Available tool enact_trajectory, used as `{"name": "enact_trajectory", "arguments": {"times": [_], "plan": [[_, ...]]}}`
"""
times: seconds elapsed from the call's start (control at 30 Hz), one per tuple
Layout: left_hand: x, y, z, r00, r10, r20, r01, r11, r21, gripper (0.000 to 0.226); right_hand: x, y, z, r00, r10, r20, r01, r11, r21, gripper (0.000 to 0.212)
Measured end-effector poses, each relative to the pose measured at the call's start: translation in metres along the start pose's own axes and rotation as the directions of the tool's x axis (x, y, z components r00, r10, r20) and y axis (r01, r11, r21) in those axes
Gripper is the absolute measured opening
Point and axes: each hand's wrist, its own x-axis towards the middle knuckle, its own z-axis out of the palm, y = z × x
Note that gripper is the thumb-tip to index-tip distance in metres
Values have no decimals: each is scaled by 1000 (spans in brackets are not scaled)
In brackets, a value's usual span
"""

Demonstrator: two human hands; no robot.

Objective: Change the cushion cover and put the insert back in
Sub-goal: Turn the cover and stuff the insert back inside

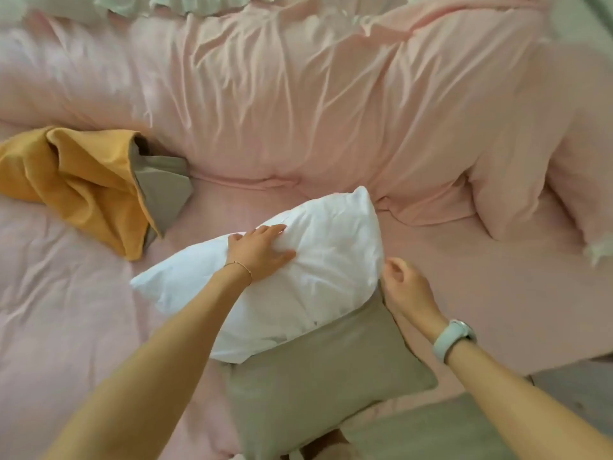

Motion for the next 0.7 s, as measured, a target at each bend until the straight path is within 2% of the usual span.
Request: {"name": "enact_trajectory", "arguments": {"times": [0.03,0.1,0.13,0.17,0.2,0.27,0.3,0.37,0.43,0.5,0.53,0.57,0.63,0.67,0.7], "plan": [[-4,11,2,996,78,-41,-76,996,52,53,5,-3,-7,991,-59,-123,56,998,-29,32],[-21,33,8,954,263,-143,-251,963,98,48,19,-27,-16,904,-316,-289,304,949,-88,38],[-33,43,12,911,350,-216,-336,937,101,49,28,-43,-18,834,-464,-300,438,886,-151,39],[-45,50,16,864,404,-301,-394,914,97,47,36,-57,-17,773,-584,-248,540,811,-226,41],[-56,54,19,833,425,-355,-430,900,69,42,43,-66,-13,749,-651,-127,602,747,-282,45],[-73,55,18,829,435,-350,-462,887,9,38,45,-70,1,790,-586,181,606,697,-383,57],[-80,54,15,840,439,-320,-470,882,-23,39,41,-62,8,815,-523,249,577,701,-419,62],[-91,46,11,882,409,-233,-448,880,-154,43,19,-39,23,837,-506,208,544,736,-402,59],[-96,42,7,937,327,-124,-349,886,-304,50,-13,-13,35,810,-583,68,561,736,-379,39],[-93,45,9,952,222,-212,-287,886,-363,49,-36,9,42,782,-622,35,585,715,-382,29],[-89,48,12,940,167,-296,-260,916,-307,50,-44,18,42,775,-631,28,590,708,-389,28],[-87,52,17,939,129,-319,-203,956,-213,56,-50,25,41,777,-629,27,588,710,-386,28],[-86,63,29,989,92,-116,-96,995,-31,77,-57,40,34,774,-632,46,602,711,-364,29],[-88,68,39,996,86,3,-87,996,35,81,-59,49,30,774,-629,71,610,713,-346,29],[-93,75,53,992,111,59,-115,991,73,80,-61,55,24,790,-605,103,602,732,-320,32]]}}
